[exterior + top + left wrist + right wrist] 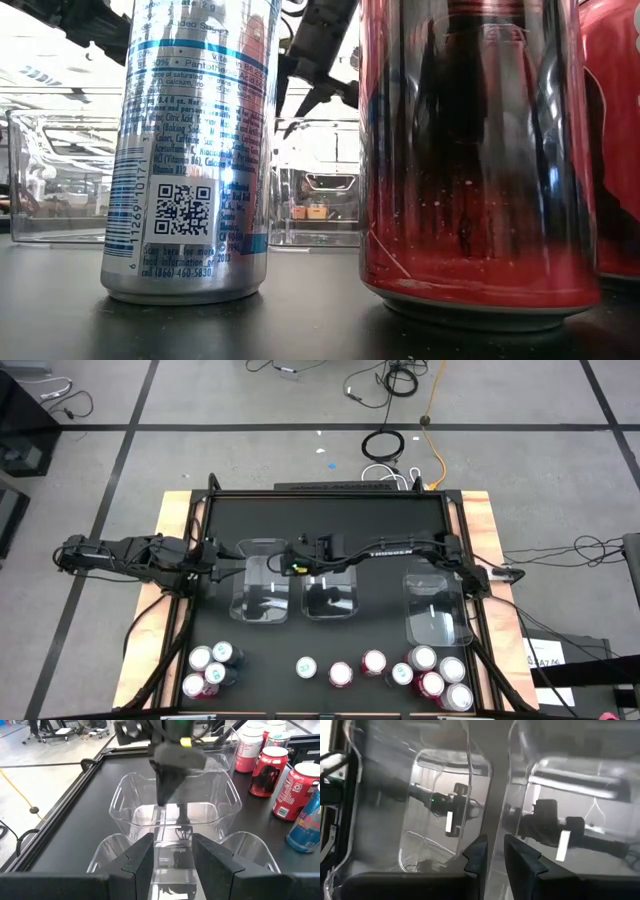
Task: Sort soda cans
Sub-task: Move the bottom right transparent bin to the middle right of the table
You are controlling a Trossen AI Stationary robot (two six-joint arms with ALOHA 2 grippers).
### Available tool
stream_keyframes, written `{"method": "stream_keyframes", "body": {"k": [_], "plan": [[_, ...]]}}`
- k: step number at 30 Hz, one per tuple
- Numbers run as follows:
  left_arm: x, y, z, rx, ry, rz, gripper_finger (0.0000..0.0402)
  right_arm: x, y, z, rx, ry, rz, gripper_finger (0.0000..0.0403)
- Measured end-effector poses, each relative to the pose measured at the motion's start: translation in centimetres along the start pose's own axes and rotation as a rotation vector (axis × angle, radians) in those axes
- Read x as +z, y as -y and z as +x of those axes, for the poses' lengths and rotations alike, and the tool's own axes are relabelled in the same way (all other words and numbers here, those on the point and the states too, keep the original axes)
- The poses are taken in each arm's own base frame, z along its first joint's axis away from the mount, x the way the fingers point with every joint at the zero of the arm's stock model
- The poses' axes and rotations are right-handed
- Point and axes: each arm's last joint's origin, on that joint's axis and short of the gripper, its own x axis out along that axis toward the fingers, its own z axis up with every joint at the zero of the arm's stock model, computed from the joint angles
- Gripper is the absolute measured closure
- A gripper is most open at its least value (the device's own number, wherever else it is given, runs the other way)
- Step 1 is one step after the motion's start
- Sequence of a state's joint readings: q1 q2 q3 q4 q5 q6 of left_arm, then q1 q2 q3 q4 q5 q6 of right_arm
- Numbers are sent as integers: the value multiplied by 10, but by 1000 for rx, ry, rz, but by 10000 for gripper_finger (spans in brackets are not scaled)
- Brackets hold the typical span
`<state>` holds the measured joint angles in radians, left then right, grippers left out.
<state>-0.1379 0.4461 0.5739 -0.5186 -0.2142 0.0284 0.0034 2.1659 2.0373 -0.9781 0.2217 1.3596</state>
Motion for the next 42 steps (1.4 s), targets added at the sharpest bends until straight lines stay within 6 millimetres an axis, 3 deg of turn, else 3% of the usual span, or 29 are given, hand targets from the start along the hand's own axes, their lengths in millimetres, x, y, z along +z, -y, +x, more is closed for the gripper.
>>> {"method": "stream_keyframes", "body": {"k": [8,17,19,25,32,39,42], "plan": [[-2,0,0,-1,-24,-18,257,0,8,-62,-7,126,-118,346],[-3,0,0,-1,-27,-20,257,-18,43,-121,-207,125,-150,346],[-3,0,0,0,-35,-30,257,-29,52,-126,-300,110,-148,346],[-4,0,-1,0,-34,-41,257,-62,70,-130,-334,90,-136,346],[-4,0,-1,0,-34,-41,257,-96,129,-140,-382,54,-7,346],[-4,0,-1,0,-32,-42,257,-94,178,-157,-225,-32,80,346],[-4,0,-1,0,-32,-42,257,-91,197,-159,-235,-60,78,343]]}}
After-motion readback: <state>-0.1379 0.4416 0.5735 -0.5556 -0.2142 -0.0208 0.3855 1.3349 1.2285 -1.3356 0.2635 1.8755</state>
